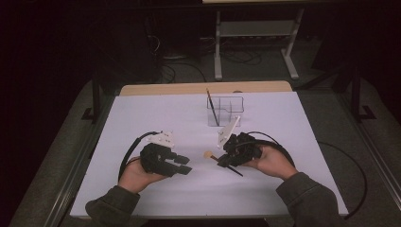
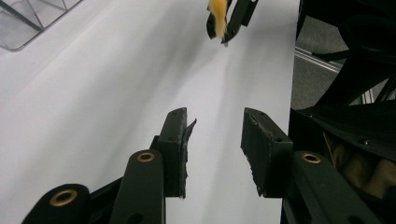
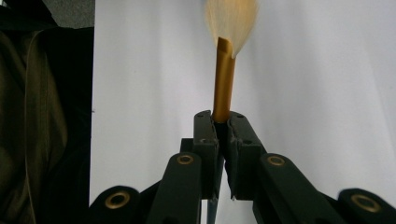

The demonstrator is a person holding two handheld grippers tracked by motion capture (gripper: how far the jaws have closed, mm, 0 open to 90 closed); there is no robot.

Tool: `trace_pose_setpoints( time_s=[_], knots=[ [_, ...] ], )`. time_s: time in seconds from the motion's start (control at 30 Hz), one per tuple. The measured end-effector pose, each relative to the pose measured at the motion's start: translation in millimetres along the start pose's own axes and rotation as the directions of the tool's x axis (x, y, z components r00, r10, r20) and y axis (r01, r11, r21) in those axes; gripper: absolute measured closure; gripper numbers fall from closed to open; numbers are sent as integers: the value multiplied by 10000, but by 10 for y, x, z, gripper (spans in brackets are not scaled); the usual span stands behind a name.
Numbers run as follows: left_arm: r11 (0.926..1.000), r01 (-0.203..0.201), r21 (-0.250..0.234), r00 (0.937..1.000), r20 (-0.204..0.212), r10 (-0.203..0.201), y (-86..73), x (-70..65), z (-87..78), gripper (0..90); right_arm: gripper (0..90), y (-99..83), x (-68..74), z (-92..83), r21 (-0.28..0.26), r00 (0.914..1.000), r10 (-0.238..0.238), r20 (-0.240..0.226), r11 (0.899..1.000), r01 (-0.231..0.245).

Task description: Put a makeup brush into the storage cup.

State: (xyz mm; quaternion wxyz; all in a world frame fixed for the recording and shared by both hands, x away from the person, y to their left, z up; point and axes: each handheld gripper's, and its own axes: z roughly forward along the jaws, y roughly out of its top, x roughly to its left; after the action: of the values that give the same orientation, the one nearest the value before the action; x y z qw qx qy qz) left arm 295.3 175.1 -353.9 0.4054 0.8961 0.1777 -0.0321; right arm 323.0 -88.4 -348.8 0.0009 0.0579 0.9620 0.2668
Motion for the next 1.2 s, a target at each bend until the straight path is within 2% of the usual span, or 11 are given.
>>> trace_pose_setpoints(
  time_s=[0.27, 0.57, 0.9, 1.2],
  knots=[
    [10000, -70, -28, 9998, -162, 69, -65, 16, -39, 591, 827, -3, -60, -70, -133, 9998, 67, 201, 9999, -65],
    [9994, 252, -250, 9990, -358, -261, -146, 31, -50, 566, 827, -29, -150, -108, -257, 9994, 300, 188, 9992, -296],
    [9992, 258, -298, 9981, -556, -274, -204, 58, -73, 536, 827, -49, -214, -164, -382, 9985, 499, 237, 9981, -490],
    [9980, 472, -422, 9958, -770, -503, -271, 63, -104, 501, 827, -62, -283, -235, -516, 9977, 607, 312, 9969, -591]
  ],
)
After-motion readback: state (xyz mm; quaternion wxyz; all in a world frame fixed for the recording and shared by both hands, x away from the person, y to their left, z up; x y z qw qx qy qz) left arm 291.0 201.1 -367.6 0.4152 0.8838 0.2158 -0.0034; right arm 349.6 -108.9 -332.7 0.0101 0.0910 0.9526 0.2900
